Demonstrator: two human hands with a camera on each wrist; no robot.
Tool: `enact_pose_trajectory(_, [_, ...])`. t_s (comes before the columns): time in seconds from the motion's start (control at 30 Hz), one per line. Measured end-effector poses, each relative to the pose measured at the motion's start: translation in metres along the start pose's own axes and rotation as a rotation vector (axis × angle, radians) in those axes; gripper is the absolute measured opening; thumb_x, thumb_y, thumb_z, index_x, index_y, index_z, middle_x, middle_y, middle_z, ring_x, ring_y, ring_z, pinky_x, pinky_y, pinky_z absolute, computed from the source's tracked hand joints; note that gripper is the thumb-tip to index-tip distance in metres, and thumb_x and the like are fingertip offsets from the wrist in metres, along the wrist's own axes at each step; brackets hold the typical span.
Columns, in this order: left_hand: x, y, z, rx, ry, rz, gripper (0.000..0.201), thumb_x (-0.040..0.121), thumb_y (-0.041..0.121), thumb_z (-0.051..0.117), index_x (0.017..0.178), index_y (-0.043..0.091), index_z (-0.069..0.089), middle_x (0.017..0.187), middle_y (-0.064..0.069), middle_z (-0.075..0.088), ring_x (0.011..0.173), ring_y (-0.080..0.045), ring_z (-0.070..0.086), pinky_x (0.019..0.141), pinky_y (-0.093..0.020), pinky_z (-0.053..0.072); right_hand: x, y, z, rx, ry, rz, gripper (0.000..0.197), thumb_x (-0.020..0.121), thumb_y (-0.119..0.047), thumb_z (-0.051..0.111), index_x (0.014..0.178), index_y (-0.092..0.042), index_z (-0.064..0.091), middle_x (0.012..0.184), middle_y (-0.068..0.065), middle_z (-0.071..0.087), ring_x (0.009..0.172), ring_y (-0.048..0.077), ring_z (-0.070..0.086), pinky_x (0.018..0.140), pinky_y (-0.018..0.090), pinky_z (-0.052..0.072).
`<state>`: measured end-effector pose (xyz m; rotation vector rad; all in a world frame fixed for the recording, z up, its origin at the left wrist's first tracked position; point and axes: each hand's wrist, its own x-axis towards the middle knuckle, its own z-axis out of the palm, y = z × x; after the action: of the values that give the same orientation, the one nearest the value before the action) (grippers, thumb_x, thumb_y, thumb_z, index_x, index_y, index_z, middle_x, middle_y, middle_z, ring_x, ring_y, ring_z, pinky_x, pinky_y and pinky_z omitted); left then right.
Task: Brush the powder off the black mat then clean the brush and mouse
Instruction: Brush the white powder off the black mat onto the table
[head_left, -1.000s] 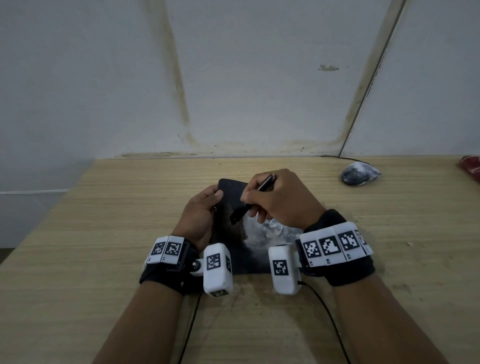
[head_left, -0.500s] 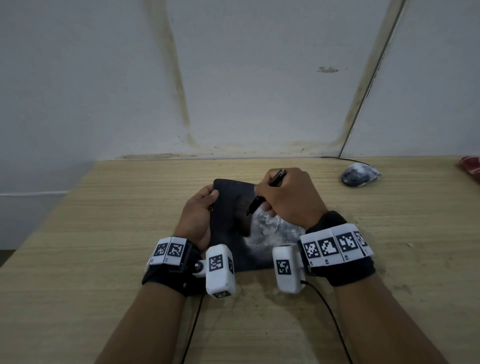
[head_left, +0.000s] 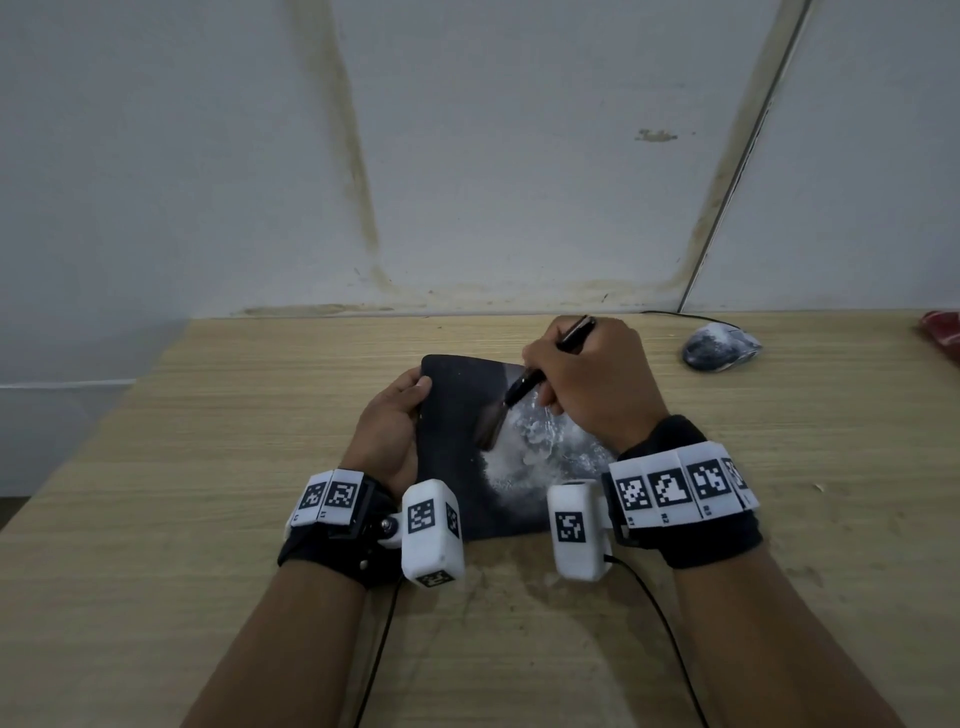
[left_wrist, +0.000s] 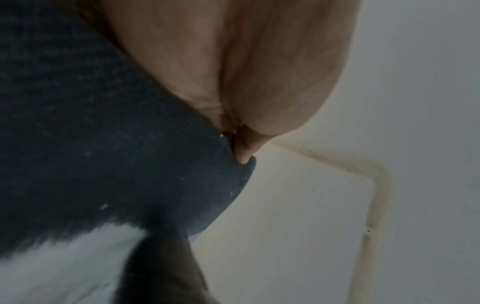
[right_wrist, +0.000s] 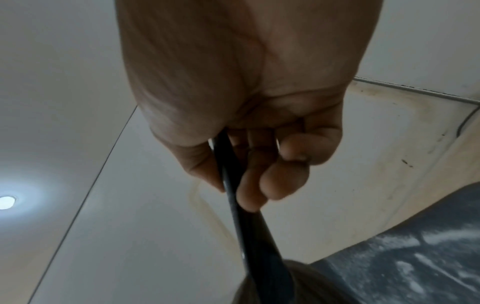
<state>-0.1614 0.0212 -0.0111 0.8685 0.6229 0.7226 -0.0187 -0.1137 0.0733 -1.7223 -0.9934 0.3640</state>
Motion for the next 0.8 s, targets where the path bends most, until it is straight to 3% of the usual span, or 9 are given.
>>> enact_pose_trajectory(0.13, [0.0,0.0,0.001,-0.012,-0.009,-0.011,0.03,0.102,0.012,0.041,0.124,0.003,0.06,0.107,-0.019,0.069,0.092,-0.031,0.067,0.084,-0.044,0.056,-0.001,-0.004,0.004,0.043,-0.013,-0.035,0.017,0.092,-0.018,0.066,0.08,-0.007,0.072,0.063,0.006,0.072,0.042,0.007,0.059,0.047,0.021,0.049])
enact_pose_trajectory(0.23, [0.001,-0.002,0.003,-0.004,-0.012,-0.001,0.026,0.103,0.012,0.041,0.116,0.006,0.062,0.102,-0.016,0.071,0.089,-0.03,0.069,0.08,-0.043,0.058,0.0,0.001,0.003,-0.109,-0.075,-0.004,0.019,0.091,-0.024,0.067,0.077,-0.011,0.072,0.062,0.004,0.073,0.044,0.005,0.061,0.054,0.026,0.052])
enact_pose_trajectory(0.37, [0.002,0.0,0.006,0.007,-0.023,-0.005,0.026,0.103,0.012,0.04,0.116,0.006,0.062,0.102,-0.016,0.072,0.089,-0.029,0.07,0.076,-0.04,0.06,0.003,0.001,-0.004,-0.061,0.045,-0.015,0.021,0.084,-0.018,0.066,0.071,-0.002,0.068,0.06,0.018,0.068,0.054,0.035,0.064,0.055,0.044,0.055])
enact_pose_trajectory(0.43, [0.003,0.0,0.007,0.007,-0.016,-0.005,0.025,0.102,0.012,0.041,0.114,0.007,0.062,0.101,-0.016,0.071,0.088,-0.029,0.068,0.079,-0.041,0.058,0.002,-0.003,-0.003,0.021,0.054,-0.05,0.02,0.088,-0.016,0.066,0.072,-0.005,0.069,0.058,0.013,0.068,0.049,0.028,0.062,0.053,0.038,0.054])
enact_pose_trajectory(0.5, [0.004,0.0,0.007,0.009,-0.021,-0.007,0.026,0.102,0.012,0.041,0.115,0.006,0.062,0.104,-0.018,0.069,0.09,-0.031,0.066,0.084,-0.043,0.054,0.0,-0.006,0.0,0.058,-0.041,-0.069,0.017,0.092,-0.019,0.067,0.077,-0.011,0.072,0.06,0.006,0.071,0.048,0.016,0.061,0.052,0.031,0.053])
enact_pose_trajectory(0.63, [0.004,0.0,0.008,0.016,-0.032,-0.017,0.029,0.102,0.012,0.039,0.12,0.004,0.06,0.11,-0.022,0.068,0.094,-0.033,0.066,0.09,-0.048,0.051,-0.003,-0.002,0.006,-0.072,-0.298,-0.032,0.015,0.09,-0.021,0.07,0.078,-0.013,0.073,0.064,0.005,0.073,0.05,0.017,0.063,0.057,0.034,0.055])
enact_pose_trajectory(0.8, [0.004,-0.001,0.011,0.028,-0.034,-0.018,0.029,0.103,0.013,0.039,0.122,0.004,0.058,0.112,-0.021,0.067,0.097,-0.033,0.065,0.089,-0.048,0.052,0.003,0.001,-0.003,-0.021,-0.188,-0.019,0.015,0.083,-0.011,0.067,0.069,-0.006,0.07,0.063,0.018,0.068,0.055,0.023,0.06,0.059,0.04,0.052])
